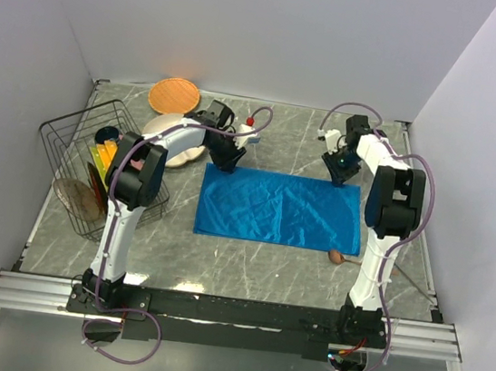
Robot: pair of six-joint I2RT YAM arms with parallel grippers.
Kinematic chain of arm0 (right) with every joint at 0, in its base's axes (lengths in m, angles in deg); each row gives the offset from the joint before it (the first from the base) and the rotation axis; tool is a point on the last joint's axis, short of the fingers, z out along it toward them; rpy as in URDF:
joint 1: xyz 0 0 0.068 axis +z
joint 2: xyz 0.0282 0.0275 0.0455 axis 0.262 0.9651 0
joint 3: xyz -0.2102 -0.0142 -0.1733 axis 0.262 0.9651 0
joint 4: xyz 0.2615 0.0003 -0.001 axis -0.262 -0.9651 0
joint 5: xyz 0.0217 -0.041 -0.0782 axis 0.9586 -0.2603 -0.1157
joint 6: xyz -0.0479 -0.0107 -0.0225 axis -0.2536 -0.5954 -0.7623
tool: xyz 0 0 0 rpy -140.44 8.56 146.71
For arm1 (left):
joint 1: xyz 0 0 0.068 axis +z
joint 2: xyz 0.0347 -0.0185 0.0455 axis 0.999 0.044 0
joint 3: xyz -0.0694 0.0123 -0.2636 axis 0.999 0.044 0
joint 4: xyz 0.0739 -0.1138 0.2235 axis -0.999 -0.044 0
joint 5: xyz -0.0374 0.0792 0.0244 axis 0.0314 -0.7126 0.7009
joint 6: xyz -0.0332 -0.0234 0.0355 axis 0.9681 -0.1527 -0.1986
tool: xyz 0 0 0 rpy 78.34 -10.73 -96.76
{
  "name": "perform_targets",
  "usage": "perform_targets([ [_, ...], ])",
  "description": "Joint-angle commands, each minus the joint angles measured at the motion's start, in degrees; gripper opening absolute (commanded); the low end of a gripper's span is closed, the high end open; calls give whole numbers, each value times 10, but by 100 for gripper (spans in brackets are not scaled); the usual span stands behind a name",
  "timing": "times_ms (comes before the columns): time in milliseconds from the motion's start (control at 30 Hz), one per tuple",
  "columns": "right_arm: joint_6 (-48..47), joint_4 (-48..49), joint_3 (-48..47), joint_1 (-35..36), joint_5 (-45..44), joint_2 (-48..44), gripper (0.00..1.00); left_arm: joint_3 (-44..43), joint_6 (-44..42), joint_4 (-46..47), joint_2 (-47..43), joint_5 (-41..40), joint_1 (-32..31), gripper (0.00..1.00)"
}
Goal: Fold the napkin into a case and place the utensils inside
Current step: Smooth out the top corner of the square-folded napkin at the center of the board.
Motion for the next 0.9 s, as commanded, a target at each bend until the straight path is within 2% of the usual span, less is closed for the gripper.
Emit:
perform_targets([
  [0, -8, 12, -6, 4, -12, 18, 37, -20, -7, -8, 4, 10, -1, 37],
  [167, -9, 17, -7, 7, -20, 24, 29, -14, -16, -8, 5, 13, -2, 28],
  [300, -2, 20, -14, 7, -26, 30, 13, -9, -16, 7, 3, 3, -3, 17],
  [333, -1, 21, -18, 7, -27, 31, 5, -9, -16, 12, 4, 1, -2, 15],
  [367, 1, 23, -20, 8, -31, 32, 1, -10, -14, 22, 4, -2, -2, 13],
  [500, 15, 36, -31, 9, -44, 35, 0, -16, -3, 50, 8, -18, -2, 2],
  [633, 24, 60, -33, 8, -67, 29, 0, -28, -8, 46, 12, -16, -3, 1],
  [700, 34, 70, -37, 7, -75, 25, 6, -31, -8, 45, 10, -11, -3, 2],
  [733, 37, 72, -41, 7, -76, 20, 16, -32, -5, 46, 8, -11, -2, 6],
  [767, 45, 73, -46, 8, -77, 16, 22, -33, 2, 48, 5, -17, -3, 13],
  [800, 51, 70, -51, 6, -77, 11, 30, -38, 7, 58, 0, -19, -2, 30],
  [833, 57, 69, -64, 5, -77, -2, 48, -38, 16, 65, -13, -23, -1, 37],
  [867, 71, 68, -72, 5, -74, -10, 58, -38, 29, 72, -24, -27, 0, 49],
])
